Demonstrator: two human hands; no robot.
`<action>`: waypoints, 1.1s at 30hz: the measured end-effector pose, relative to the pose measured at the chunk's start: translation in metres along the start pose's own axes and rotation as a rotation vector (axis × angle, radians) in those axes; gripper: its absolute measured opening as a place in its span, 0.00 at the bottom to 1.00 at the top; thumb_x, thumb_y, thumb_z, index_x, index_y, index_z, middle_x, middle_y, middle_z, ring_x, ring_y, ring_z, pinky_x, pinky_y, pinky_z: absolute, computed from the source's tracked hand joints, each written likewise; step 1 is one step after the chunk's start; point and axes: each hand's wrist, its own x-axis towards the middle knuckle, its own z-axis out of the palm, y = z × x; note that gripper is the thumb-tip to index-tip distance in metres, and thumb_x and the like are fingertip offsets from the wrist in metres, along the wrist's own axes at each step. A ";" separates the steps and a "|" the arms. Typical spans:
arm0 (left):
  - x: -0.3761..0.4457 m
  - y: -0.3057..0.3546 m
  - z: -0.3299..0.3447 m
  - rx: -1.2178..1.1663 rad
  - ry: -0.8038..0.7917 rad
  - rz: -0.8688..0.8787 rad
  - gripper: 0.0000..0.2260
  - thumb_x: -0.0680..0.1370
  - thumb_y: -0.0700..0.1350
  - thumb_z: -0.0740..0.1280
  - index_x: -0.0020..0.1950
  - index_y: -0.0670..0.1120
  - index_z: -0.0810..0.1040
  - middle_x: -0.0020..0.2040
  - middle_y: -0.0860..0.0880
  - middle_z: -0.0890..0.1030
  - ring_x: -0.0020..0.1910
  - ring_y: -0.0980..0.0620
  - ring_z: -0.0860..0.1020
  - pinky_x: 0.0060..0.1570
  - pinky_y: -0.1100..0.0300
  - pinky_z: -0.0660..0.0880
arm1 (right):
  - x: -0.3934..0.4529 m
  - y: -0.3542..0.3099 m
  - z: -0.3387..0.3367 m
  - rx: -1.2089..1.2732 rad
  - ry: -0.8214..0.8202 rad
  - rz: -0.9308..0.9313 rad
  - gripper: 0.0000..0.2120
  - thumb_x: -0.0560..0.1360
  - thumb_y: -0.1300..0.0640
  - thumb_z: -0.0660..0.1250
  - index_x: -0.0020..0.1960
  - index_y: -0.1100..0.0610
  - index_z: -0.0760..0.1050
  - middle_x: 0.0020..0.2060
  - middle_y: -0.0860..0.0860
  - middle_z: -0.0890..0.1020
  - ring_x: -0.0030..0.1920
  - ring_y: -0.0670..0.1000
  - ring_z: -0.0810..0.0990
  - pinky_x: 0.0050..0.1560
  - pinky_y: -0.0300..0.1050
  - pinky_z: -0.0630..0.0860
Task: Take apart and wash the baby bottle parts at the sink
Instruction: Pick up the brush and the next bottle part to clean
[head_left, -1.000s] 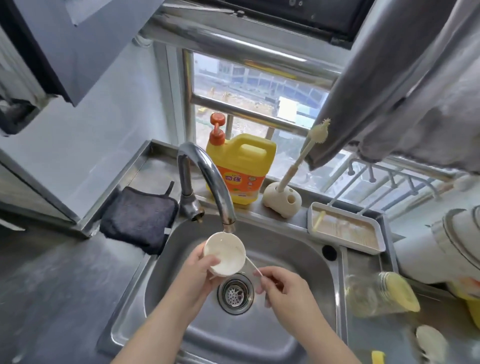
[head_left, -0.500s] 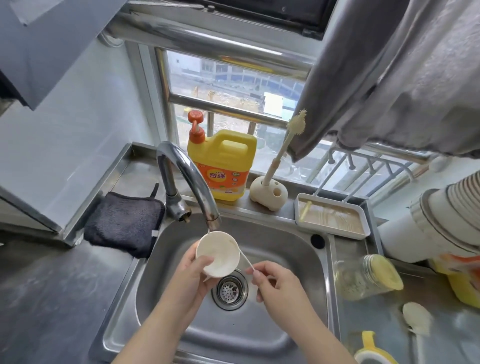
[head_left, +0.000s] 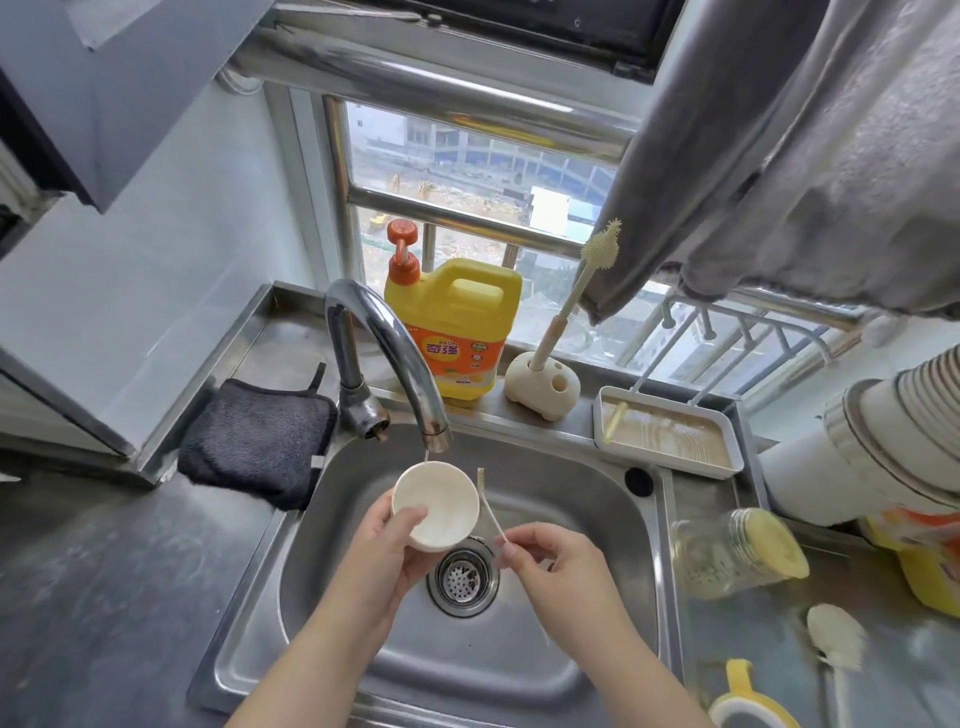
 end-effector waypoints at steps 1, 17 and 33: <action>0.000 -0.001 0.001 0.009 -0.003 -0.003 0.08 0.79 0.37 0.60 0.56 0.45 0.76 0.48 0.44 0.80 0.48 0.47 0.78 0.47 0.56 0.77 | 0.001 0.000 -0.002 0.007 -0.002 -0.003 0.07 0.75 0.59 0.69 0.41 0.49 0.81 0.34 0.45 0.84 0.34 0.35 0.77 0.37 0.28 0.69; 0.001 -0.007 0.000 -0.101 0.101 0.022 0.08 0.80 0.37 0.59 0.56 0.45 0.75 0.47 0.46 0.78 0.44 0.51 0.78 0.42 0.61 0.78 | 0.005 0.018 -0.004 -0.016 -0.038 0.011 0.04 0.73 0.57 0.71 0.41 0.51 0.82 0.34 0.46 0.82 0.33 0.37 0.75 0.38 0.29 0.70; 0.009 -0.036 0.013 -0.037 0.077 -0.027 0.10 0.81 0.41 0.58 0.62 0.44 0.71 0.55 0.41 0.76 0.50 0.46 0.78 0.44 0.58 0.79 | -0.018 0.038 -0.025 0.026 -0.011 0.076 0.05 0.76 0.56 0.67 0.48 0.54 0.82 0.36 0.42 0.79 0.34 0.32 0.74 0.40 0.25 0.69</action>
